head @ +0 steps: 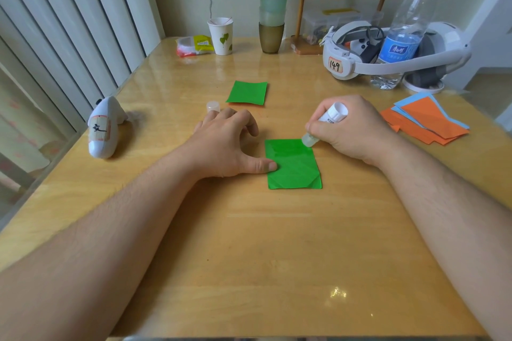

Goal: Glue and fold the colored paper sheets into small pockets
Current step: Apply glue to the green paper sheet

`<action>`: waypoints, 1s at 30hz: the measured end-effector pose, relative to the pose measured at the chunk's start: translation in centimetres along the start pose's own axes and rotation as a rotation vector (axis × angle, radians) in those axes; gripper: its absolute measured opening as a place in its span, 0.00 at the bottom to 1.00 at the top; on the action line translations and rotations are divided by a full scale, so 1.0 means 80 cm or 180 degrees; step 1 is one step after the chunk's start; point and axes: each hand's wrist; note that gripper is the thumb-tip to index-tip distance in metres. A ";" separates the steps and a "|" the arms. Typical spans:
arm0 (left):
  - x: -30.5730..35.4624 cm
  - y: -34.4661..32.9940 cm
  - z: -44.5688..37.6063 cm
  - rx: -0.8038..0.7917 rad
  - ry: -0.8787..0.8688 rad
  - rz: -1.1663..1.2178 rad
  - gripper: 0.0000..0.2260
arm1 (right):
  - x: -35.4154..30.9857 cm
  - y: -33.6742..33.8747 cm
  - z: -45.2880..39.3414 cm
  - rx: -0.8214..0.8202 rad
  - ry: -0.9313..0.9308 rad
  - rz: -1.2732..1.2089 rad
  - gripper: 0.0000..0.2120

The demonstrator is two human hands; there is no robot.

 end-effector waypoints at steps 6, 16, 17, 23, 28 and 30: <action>0.000 -0.002 -0.001 0.0010 0.0005 -0.0017 0.37 | -0.006 0.003 0.005 -0.0642 0.0147 -0.0188 0.06; -0.001 -0.002 -0.001 0.0008 -0.0016 -0.0063 0.36 | 0.005 -0.003 -0.005 0.0131 0.0065 -0.0594 0.07; -0.001 -0.002 -0.001 0.0012 -0.0014 -0.0063 0.35 | 0.005 -0.005 -0.004 0.0075 0.0060 -0.0475 0.07; -0.001 -0.002 -0.002 0.0012 -0.0003 -0.0060 0.36 | -0.002 -0.004 0.002 -0.0416 0.0033 -0.0414 0.07; -0.001 -0.003 -0.002 0.0003 -0.0004 -0.0059 0.36 | 0.004 -0.008 -0.014 0.0453 -0.0276 -0.1131 0.09; -0.002 -0.003 -0.002 0.0026 -0.0013 -0.0058 0.36 | 0.006 -0.011 -0.018 0.0760 -0.0414 -0.1243 0.09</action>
Point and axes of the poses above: each hand's wrist, its own z-axis away from the middle knuckle, its own y-axis out of the back of the hand, x = y × z, and after that the axes turned 6 degrees about x, right-handed
